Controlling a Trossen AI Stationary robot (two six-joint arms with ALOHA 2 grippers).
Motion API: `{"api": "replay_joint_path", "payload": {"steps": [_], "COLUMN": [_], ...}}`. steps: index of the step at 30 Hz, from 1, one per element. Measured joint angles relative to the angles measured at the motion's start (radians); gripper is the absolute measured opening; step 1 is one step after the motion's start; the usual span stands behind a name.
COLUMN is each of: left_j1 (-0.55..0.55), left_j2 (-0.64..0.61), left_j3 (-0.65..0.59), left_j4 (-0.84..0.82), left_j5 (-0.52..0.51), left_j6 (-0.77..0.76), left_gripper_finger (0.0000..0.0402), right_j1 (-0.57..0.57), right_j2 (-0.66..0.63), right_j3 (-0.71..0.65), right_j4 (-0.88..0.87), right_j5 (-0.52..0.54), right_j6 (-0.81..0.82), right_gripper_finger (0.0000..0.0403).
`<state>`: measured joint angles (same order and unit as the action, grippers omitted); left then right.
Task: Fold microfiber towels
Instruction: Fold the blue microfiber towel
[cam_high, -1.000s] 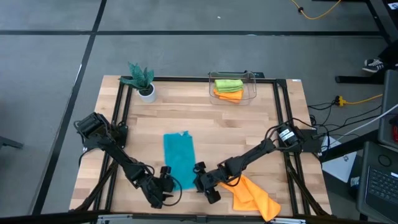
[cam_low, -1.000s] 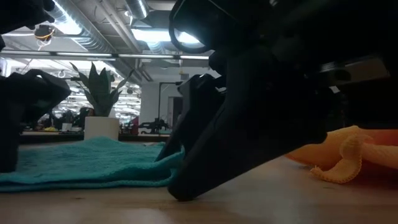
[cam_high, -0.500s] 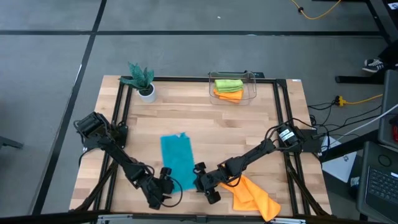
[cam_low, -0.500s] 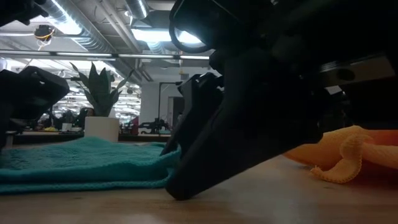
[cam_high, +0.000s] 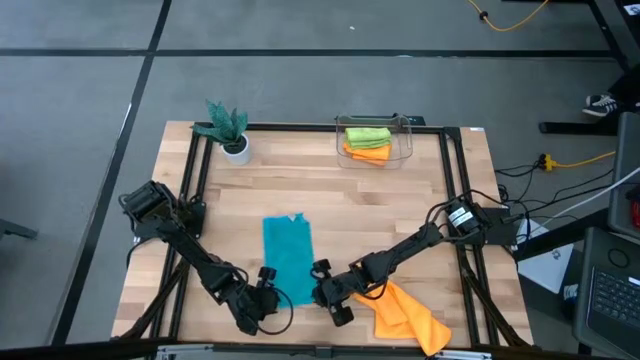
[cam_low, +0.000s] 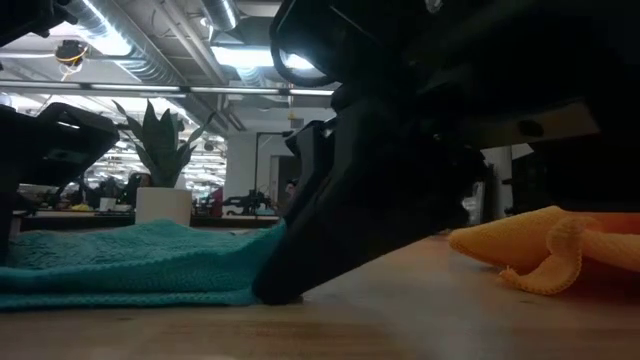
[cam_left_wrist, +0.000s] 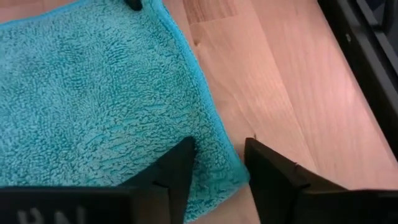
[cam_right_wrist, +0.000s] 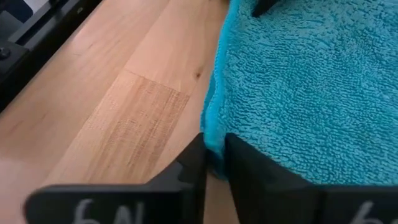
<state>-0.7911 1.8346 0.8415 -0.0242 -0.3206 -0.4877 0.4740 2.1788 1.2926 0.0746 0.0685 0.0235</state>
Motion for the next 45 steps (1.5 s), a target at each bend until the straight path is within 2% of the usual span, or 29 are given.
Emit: {"api": "replay_joint_path", "payload": {"steps": [5,7,9,14,18,25,30,33,36,40,45], "left_j1": [0.001,0.001,0.001,-0.001,-0.017,-0.051,-0.056,-0.048,-0.028,0.012,0.061], "left_j2": [0.001,0.002,0.003,-0.006,-0.019,-0.019,-0.02,-0.021,-0.021,-0.021,-0.022], "left_j3": [0.0,0.011,0.027,0.092,0.203,0.424,0.55,0.561,0.548,0.53,0.487], "left_j4": [0.006,0.004,-0.002,-0.05,-0.189,-0.468,-0.672,-0.751,-0.826,-0.922,-0.918], "left_j5": [-0.018,-0.017,-0.015,0.007,0.015,-0.047,-0.119,-0.133,-0.144,-0.179,-0.177], "left_j6": [-0.021,-0.029,-0.029,-0.026,-0.025,0.057,0.098,0.099,0.099,0.1,0.098], "left_gripper_finger": [0.0066,0.0026,0.0009,0.0002,0.0001,0.0,0.0,0.0,0.0,0.0,0.0], "right_j1": [-0.001,-0.001,-0.001,0.011,0.039,0.113,0.148,0.149,0.13,0.075,-0.003], "right_j2": [0.0,0.0,0.0,-0.021,-0.078,-0.096,-0.098,-0.102,-0.098,-0.097,-0.095], "right_j3": [0.0,0.0,0.002,0.02,0.074,0.233,0.336,0.348,0.346,0.339,0.26], "right_j4": [-0.001,-0.001,-0.001,-0.042,-0.158,-0.371,-0.525,-0.525,-0.527,-0.521,-0.481], "right_j5": [0.001,0.001,0.001,-0.008,-0.004,0.153,0.357,0.459,0.508,0.515,0.485], "right_j6": [0.043,0.067,0.093,0.102,0.102,0.073,0.023,-0.012,-0.045,-0.059,-0.058], "right_gripper_finger": [0.0011,0.0009,0.001,0.0006,0.0004,0.0004,0.0004,0.0003,0.0003,0.0003,0.0003]}}
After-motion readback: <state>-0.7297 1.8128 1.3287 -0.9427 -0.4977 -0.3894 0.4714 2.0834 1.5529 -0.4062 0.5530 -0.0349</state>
